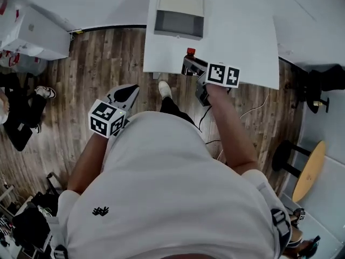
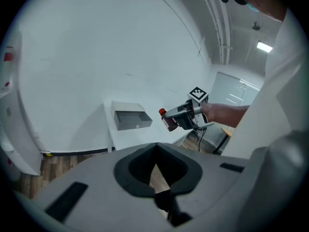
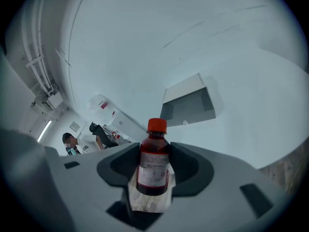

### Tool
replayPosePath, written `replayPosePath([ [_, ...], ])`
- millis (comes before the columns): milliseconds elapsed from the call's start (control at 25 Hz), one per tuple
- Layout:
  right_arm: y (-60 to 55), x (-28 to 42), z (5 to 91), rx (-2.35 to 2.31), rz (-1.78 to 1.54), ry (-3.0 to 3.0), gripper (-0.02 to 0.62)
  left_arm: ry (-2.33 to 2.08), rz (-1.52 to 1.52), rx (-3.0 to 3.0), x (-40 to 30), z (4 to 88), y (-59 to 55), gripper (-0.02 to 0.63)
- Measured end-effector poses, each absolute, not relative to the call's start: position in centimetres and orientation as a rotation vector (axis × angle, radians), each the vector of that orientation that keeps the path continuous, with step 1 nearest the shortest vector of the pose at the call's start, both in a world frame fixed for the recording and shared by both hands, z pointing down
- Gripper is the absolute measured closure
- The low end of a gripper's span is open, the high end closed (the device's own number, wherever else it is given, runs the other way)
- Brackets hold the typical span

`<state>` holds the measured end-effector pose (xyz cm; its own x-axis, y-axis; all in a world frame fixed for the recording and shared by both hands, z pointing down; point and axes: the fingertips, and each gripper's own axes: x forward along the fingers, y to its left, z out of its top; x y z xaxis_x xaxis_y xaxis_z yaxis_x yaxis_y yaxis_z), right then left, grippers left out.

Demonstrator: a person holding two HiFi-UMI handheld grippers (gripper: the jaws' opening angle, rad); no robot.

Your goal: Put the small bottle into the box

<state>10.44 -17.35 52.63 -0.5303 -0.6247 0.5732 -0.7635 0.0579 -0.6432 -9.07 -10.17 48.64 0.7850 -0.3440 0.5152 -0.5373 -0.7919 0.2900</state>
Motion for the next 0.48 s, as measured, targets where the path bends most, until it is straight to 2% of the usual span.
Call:
replayPosePath([
  [480,-33.8,13.7,56.7,1.263,1.548,-2.129,0.394,-0.924,0.629,2.452,-5.1,47.4,-19.4,0.6],
])
